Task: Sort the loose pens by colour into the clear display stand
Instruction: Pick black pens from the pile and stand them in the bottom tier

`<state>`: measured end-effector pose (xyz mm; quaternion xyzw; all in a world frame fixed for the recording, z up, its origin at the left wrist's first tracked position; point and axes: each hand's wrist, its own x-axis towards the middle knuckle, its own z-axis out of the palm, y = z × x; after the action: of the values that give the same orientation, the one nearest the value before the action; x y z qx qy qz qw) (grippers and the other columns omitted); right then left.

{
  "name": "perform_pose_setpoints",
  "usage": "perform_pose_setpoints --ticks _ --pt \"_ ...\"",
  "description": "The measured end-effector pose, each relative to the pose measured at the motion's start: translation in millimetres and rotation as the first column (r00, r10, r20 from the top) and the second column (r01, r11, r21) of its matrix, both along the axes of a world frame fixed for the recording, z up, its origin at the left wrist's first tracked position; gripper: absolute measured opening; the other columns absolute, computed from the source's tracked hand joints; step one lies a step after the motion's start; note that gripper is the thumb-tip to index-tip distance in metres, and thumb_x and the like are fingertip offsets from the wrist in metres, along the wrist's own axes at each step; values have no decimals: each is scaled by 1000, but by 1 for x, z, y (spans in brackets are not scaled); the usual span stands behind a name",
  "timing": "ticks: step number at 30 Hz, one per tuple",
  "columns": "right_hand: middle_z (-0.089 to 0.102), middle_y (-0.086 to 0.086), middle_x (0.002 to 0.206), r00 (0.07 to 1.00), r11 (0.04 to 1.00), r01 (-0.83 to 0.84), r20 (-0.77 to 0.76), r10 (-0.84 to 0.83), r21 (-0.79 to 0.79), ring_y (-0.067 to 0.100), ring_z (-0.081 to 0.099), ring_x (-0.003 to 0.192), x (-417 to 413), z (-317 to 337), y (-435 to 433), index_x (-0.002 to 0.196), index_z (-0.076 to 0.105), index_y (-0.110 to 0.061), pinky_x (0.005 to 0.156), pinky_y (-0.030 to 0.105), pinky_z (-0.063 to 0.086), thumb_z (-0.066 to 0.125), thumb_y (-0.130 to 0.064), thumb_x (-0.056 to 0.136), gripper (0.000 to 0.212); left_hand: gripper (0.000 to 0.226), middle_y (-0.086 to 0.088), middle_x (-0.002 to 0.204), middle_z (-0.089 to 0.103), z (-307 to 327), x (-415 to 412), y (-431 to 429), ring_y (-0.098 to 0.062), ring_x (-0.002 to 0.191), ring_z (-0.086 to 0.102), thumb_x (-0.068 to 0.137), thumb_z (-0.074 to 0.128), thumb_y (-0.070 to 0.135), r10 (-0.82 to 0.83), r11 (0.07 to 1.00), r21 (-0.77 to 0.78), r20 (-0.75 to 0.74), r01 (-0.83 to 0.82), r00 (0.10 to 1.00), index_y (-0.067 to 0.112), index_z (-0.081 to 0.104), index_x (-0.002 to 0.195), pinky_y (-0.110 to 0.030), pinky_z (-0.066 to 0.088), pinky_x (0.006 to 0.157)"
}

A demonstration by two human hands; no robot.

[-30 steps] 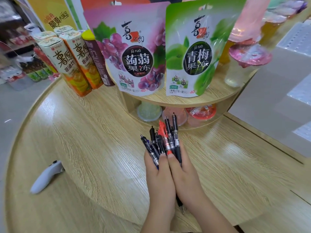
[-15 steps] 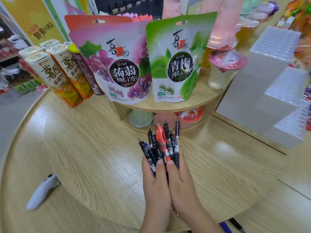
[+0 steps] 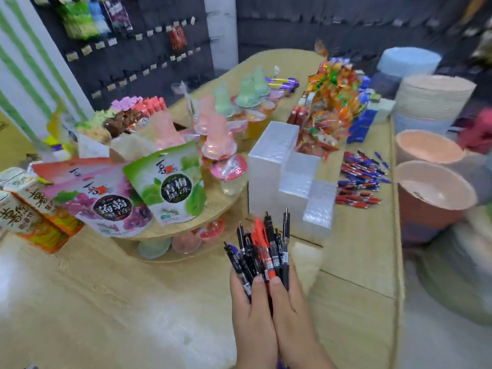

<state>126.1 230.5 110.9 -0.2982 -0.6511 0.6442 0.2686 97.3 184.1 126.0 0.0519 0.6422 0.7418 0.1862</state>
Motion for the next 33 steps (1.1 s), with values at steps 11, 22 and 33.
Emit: perform_pose_setpoints --ticks 11,22,33 --pt "61 -13 129 988 985 156 -19 -155 67 11 58 119 192 66 181 134 45 -51 104 38 44 42 -29 99 41 42 16 119 70 67 183 180 1 107 65 104 45 17 -218 976 4 -48 218 975 37 46 142 -28 49 98" --pt "61 -8 130 956 955 293 -5 -293 46 16 57 121 245 56 329 137 44 -45 104 47 43 42 -28 96 44 40 24 113 68 60 234 336 4 107 63 104 44 11 -285 959 -13 -88 285 955 35 50 135 -4 45 82" --pt "55 -22 133 991 990 133 -29 -132 34 1 49 127 140 60 468 139 41 -44 111 33 36 41 -28 96 46 44 11 128 65 52 132 470 -8 119 61 105 42 15 -145 989 -42 -85 142 986 34 42 144 -32 48 103"
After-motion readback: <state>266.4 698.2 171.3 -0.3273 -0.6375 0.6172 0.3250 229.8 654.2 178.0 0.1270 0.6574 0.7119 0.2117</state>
